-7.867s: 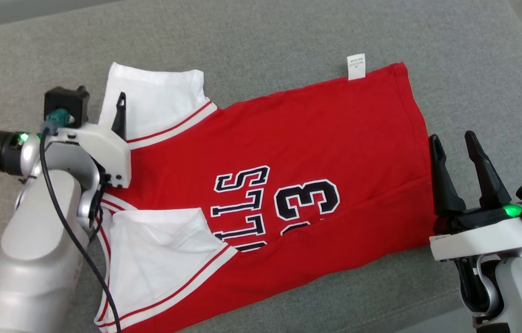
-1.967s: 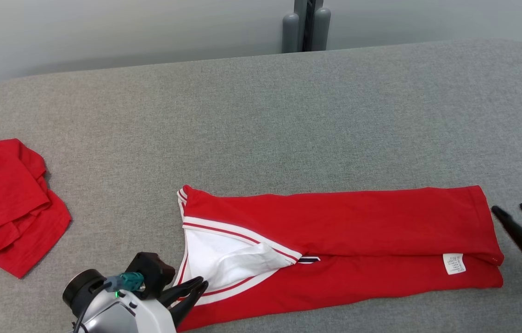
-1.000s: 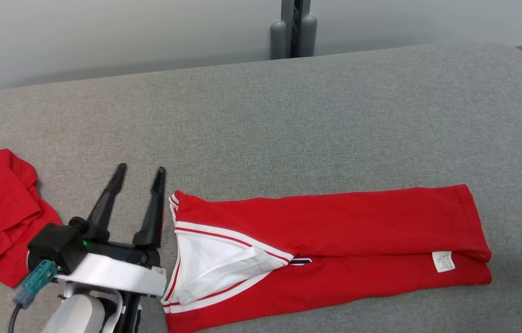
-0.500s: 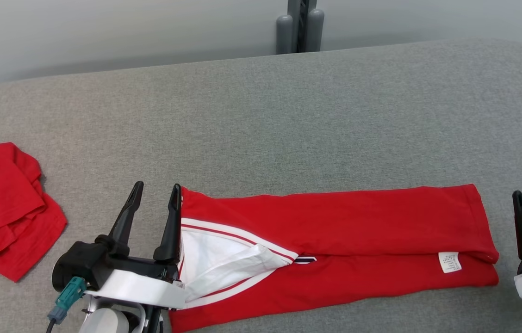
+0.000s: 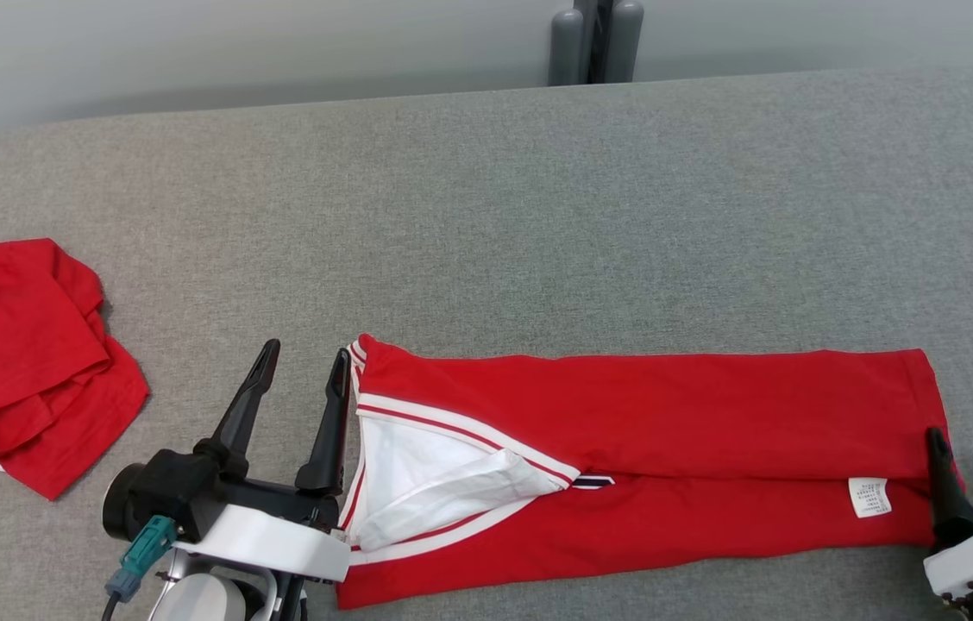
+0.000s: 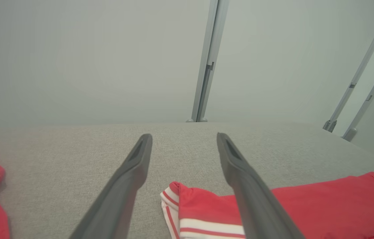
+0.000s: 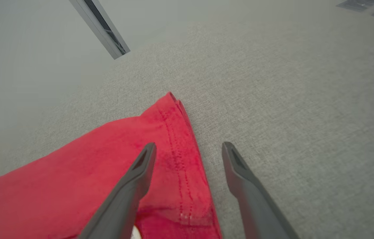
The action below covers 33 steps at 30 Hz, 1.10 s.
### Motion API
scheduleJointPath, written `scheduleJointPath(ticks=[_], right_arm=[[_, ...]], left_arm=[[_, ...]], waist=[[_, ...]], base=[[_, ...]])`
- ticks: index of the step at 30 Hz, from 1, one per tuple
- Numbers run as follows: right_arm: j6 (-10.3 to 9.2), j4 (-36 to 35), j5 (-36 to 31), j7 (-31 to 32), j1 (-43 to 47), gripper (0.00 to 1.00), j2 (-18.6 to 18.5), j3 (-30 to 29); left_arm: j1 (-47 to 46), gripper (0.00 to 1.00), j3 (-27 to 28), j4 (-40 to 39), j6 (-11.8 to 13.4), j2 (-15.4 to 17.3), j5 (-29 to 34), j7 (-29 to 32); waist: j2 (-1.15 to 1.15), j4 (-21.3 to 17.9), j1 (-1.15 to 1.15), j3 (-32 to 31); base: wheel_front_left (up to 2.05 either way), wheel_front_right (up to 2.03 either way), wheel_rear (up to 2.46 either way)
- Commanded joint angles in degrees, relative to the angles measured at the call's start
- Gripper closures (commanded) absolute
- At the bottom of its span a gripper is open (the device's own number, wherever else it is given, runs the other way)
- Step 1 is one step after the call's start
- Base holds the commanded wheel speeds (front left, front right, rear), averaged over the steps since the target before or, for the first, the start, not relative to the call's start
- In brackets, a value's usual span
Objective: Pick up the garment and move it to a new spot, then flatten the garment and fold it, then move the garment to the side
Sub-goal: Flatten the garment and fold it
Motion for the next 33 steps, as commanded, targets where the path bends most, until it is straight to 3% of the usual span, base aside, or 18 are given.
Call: scheduleJointPath(ticks=[1,15,17,18,19,25,33], right_arm=[[0.0,0.69,0.28,-0.24,-0.67,0.0,-0.29,0.01],[0.02,9.99,5.13,0.14,-4.93,0.03,0.98,8.81],[0.06,10.09,6.53,0.2,-5.12,0.66,0.38,10.41],[0.06,10.19,7.15,0.2,-5.17,0.79,0.08,11.31],[0.06,10.35,7.63,0.29,-5.26,1.0,-0.24,12.06],[-0.02,11.63,9.5,0.14,-6.14,1.0,-2.38,14.47],[-0.04,13.14,8.25,-0.11,-8.27,1.0,-6.06,12.73]], left_arm=[[-0.19,0.0,0.34,0.05,-0.42,0.22,0.32,-0.25],[-1.54,0.0,1.06,0.42,-1.25,-0.27,-1.19,-0.25],[-1.57,0.0,0.85,0.45,-1.23,-0.28,-1.46,-0.25],[-1.54,0.0,0.81,0.46,-1.16,-0.29,-1.56,-0.25],[-1.47,0.0,0.82,0.47,-1.09,-0.29,-1.61,-0.25],[-0.84,0.0,0.88,0.72,-0.82,-0.29,-1.31,-0.25],[-0.35,0.0,0.35,0.66,-1.04,-0.29,-1.8,-0.25]], waist=[[0.0,0.11,0.0,0.14],[0.0,0.89,0.0,0.84],[0.0,0.94,0.0,0.73],[0.0,0.97,0.0,0.64],[0.0,0.99,0.0,0.55],[0.0,0.9,0.0,-0.16],[0.0,0.67,0.0,-0.99]], base=[[0.0,0.0,0.0],[0.0,0.0,0.0],[0.0,0.0,0.0],[0.0,0.0,0.0],[0.0,0.0,0.0],[0.0,0.0,0.0],[0.0,0.0,0.0]])
